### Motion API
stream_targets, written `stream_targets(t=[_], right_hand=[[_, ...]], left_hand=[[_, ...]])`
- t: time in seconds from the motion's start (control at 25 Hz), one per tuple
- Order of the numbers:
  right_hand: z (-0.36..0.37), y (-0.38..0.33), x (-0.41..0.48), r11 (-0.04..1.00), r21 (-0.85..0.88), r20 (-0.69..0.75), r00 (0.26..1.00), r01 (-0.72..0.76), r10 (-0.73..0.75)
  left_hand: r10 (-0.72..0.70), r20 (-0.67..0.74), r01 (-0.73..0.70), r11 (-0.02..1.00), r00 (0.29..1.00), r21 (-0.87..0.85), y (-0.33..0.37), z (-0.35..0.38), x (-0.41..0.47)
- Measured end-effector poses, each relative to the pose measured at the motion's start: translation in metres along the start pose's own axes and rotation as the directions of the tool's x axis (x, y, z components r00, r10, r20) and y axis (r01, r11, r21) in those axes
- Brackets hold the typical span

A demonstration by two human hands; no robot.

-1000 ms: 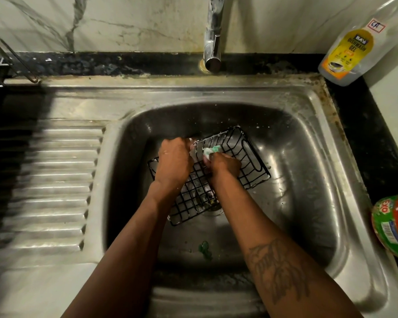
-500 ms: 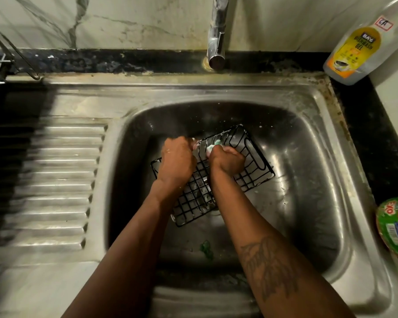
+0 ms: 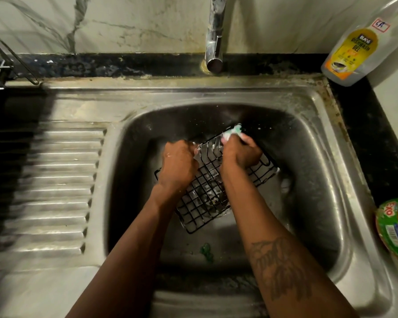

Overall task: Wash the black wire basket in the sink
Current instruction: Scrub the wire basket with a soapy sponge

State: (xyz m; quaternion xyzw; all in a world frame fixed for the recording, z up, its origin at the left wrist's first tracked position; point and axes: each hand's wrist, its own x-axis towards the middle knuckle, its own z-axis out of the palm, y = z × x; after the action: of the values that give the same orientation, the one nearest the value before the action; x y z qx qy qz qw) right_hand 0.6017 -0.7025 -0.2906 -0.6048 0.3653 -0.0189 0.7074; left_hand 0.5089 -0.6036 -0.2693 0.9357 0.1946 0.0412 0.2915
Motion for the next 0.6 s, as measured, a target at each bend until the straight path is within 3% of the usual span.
stream_targets(t=[0.08, 0.2, 0.36, 0.48, 0.6], right_hand=[[-0.002, -0.001, 0.003, 0.999, -0.022, 0.068, 0.997, 0.042, -0.040], [-0.018, 0.015, 0.008, 0.967, -0.251, 0.099, 0.993, -0.045, 0.072], [-0.012, 0.017, 0.010, 0.939, -0.335, 0.270, 0.963, 0.072, 0.022], [-0.007, 0.010, 0.007, 0.850, -0.455, 0.553, 0.832, 0.267, 0.035], [-0.002, 0.011, 0.009, 0.736, -0.501, 0.681, 0.732, 0.455, 0.011]], left_hand=[[-0.007, 0.027, 0.007, 1.000, 1.000, -0.020, 0.001, 0.000, -0.001], [-0.038, 0.036, 0.039, 0.999, 0.999, -0.006, 0.004, 0.001, -0.003], [-0.092, -0.003, 0.092, 0.995, 0.996, 0.039, 0.004, -0.009, -0.005], [-0.051, -0.070, 0.058, 0.993, 0.996, 0.106, 0.000, -0.019, -0.004], [-0.035, -0.104, 0.061, 0.964, 0.994, 0.260, 0.002, -0.015, -0.002]])
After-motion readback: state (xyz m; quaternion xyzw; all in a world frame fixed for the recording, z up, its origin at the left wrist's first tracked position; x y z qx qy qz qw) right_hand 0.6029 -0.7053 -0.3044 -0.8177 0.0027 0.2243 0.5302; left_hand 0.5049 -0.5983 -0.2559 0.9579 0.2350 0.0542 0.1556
